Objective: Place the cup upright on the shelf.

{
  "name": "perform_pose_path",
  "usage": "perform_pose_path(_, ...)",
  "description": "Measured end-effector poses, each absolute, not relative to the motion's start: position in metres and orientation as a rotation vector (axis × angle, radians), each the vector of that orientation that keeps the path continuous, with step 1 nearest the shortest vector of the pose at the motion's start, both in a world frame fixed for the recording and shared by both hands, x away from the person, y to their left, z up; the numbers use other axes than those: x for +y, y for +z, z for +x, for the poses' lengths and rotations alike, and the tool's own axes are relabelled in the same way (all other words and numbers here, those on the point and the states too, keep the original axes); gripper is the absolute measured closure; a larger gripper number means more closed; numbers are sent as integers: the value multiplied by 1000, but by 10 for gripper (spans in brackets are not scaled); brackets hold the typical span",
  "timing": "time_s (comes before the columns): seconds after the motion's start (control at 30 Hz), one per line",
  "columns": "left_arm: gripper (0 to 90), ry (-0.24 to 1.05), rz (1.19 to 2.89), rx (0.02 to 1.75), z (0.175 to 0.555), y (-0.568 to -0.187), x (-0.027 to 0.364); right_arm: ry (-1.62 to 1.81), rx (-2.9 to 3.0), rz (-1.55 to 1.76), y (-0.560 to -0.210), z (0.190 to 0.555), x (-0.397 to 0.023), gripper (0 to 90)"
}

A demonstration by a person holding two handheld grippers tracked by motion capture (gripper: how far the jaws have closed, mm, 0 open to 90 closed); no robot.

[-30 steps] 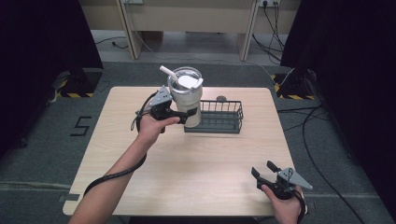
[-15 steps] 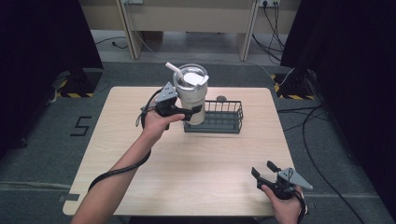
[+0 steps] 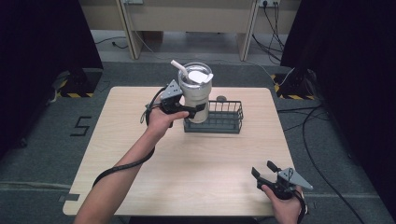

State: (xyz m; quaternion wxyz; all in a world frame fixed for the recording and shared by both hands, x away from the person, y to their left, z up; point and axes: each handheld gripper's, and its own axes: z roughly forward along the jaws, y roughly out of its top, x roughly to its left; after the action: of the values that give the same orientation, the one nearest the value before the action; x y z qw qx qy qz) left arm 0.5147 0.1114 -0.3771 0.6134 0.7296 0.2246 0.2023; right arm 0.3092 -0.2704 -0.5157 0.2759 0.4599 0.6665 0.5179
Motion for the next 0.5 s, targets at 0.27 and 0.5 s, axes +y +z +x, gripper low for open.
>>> perform_pose_path(0.27, 107, 470, 1686, 517, 521, -374, 105, 1393, 1790, 1235, -516, 309, -270, 271)
perform_pose_path(0.5, 107, 474, 1692, 516, 527, -372, 100, 1397, 1790, 1237, -516, 309, -271, 271)
